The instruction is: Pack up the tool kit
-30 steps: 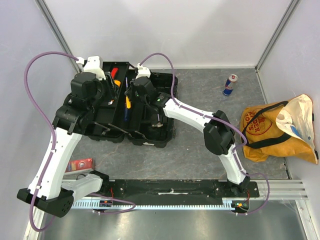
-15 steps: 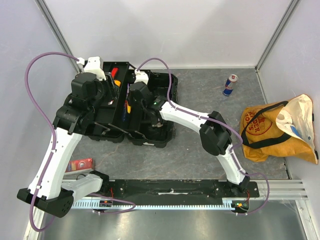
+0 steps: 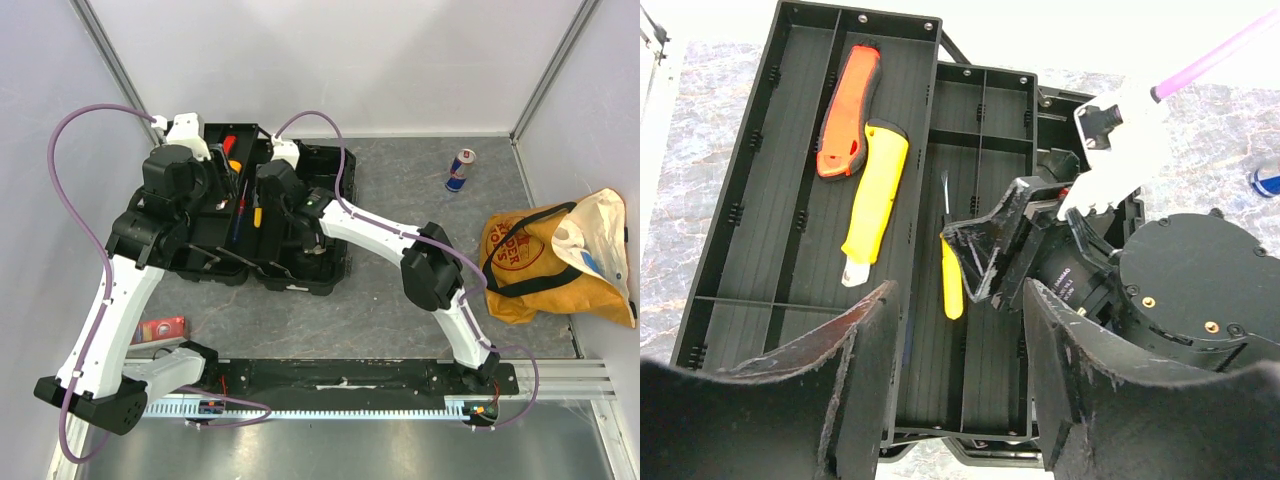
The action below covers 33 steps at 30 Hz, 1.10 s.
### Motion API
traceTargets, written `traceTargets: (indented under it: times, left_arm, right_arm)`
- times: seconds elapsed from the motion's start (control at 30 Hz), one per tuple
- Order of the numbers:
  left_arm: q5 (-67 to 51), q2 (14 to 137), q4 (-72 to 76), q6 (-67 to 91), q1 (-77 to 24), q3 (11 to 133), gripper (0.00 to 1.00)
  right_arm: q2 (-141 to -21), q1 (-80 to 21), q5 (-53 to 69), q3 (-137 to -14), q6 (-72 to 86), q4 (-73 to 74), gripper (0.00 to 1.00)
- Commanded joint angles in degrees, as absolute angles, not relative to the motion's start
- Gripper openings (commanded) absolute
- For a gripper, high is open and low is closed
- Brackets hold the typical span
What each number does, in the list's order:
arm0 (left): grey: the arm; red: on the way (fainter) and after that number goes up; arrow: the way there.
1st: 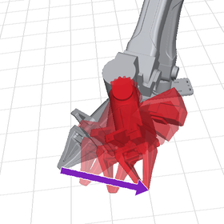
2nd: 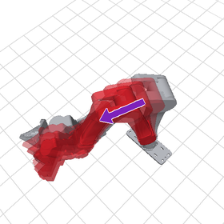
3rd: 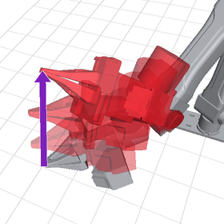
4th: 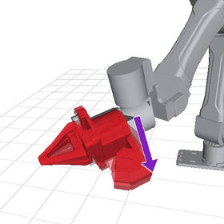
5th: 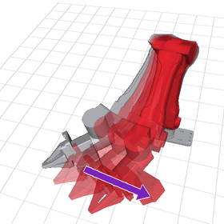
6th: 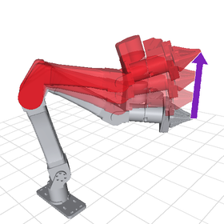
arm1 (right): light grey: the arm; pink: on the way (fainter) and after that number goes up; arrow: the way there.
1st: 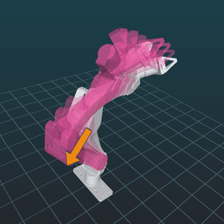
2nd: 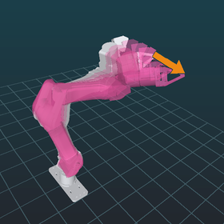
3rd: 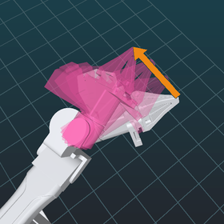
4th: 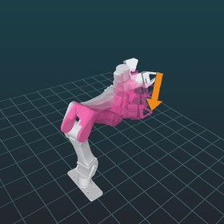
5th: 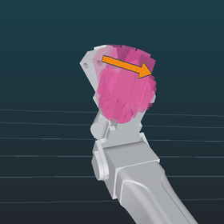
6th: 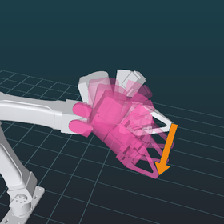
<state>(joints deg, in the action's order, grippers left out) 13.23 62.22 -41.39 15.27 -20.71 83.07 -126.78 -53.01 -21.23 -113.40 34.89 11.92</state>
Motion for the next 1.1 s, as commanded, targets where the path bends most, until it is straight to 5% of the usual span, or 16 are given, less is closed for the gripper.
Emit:
traceTargets:
  times: [0.0,0.2,0.6,0.77,1.07]
  left_arm:
    - [15.7,63.1,-41.5,18.4,-20.4,85.6,0.60]
    - [11.6,67.4,-44.8,20.8,-14.7,87.4,0.62]
    - [-7.9,78.5,-37.3,23.5,16.1,91.8,0.64]
    - [-23.5,86.5,-28.6,27.2,27.8,90.2,0.64]
    - [-19.2,95.3,-30.7,18.9,28.6,91.1,0.64]
  right_arm:
    - [-120.4,-52.5,-25.7,-113.5,34.3,15.4,0.47]
    - [-112.9,-49.8,-25.8,-107.9,32.2,16.0,0.50]
    - [-99.7,-34.5,-10.1,-85.0,27.5,21.1,0.80]
    - [-101.7,-33.3,-1.2,-83.8,23.6,21.4,0.80]
    - [-110.5,-32.1,2.5,-88.6,23.5,24.3,0.68]
